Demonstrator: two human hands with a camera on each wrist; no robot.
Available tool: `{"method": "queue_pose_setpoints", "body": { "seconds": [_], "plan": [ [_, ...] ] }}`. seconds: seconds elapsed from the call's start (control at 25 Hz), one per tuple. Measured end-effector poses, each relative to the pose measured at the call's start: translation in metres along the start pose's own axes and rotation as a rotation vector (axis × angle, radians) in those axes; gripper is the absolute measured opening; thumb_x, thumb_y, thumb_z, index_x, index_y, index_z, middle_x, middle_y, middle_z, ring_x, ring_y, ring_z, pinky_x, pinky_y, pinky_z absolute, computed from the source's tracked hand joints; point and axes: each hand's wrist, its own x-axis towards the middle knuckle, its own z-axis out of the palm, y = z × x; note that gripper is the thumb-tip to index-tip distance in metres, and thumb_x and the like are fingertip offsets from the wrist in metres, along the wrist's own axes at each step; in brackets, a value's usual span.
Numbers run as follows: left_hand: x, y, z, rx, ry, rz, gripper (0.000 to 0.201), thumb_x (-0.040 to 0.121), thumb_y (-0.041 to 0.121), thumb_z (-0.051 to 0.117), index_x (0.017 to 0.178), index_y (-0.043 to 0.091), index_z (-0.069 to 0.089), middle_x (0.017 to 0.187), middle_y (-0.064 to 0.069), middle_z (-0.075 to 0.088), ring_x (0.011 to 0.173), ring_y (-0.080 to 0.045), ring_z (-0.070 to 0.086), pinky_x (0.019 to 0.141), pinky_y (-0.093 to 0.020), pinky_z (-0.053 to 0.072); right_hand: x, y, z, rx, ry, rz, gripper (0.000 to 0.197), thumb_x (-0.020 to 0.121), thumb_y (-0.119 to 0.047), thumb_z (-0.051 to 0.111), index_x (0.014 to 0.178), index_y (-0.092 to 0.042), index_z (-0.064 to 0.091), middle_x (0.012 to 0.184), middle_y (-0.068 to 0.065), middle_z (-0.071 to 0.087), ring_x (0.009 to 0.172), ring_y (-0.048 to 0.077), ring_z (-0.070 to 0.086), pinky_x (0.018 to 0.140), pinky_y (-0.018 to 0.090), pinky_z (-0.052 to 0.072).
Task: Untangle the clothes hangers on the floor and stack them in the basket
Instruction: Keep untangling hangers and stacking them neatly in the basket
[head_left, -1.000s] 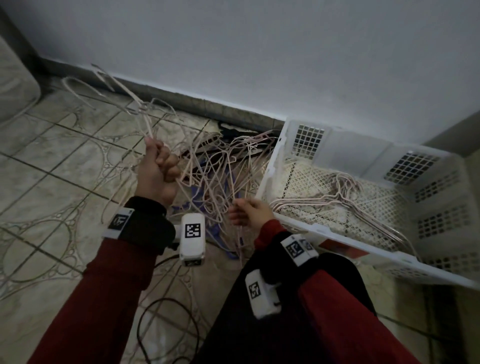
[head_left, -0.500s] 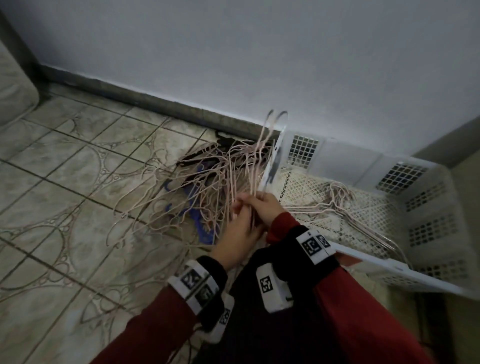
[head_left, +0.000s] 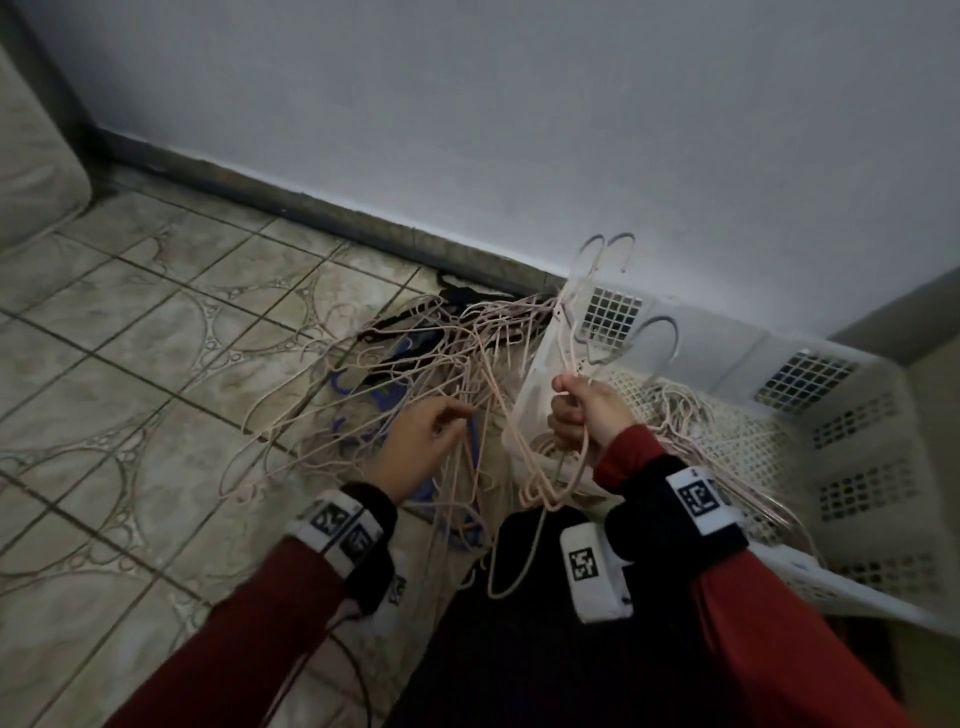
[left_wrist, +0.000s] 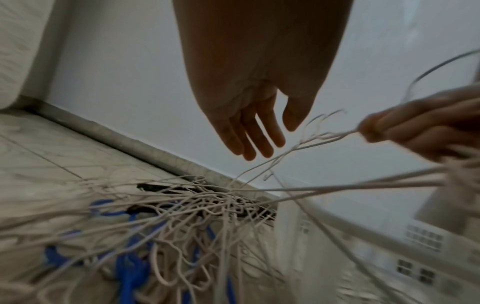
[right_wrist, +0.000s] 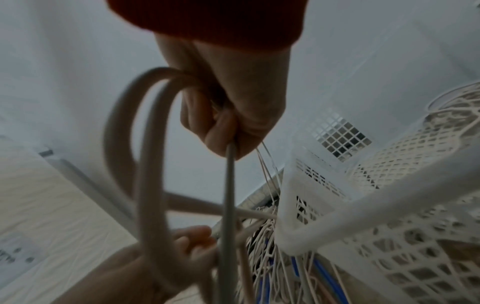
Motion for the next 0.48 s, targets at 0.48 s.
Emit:
{"method": "queue_pose_setpoints", "body": {
  "seconds": [0.48],
  "plan": [
    [0.176, -0.071, 0.017, 0.511, -0.192, -0.316, 0.039, 0.095, 0.021, 0.042, 0.129, 0.003, 0.047, 0.130, -0.019, 0.052, 0.117, -0.033, 0.051, 0.096, -0.038, 0.043, 0.019, 0.014, 0.019, 0.038, 0.025, 0.020, 0.034, 0.098, -0.027, 0.027, 0.068, -0.015, 0.036, 0.029, -0.008, 0.025, 0.023, 0.004, 0.015, 0.036, 0.004, 0.019]
  ]
}}
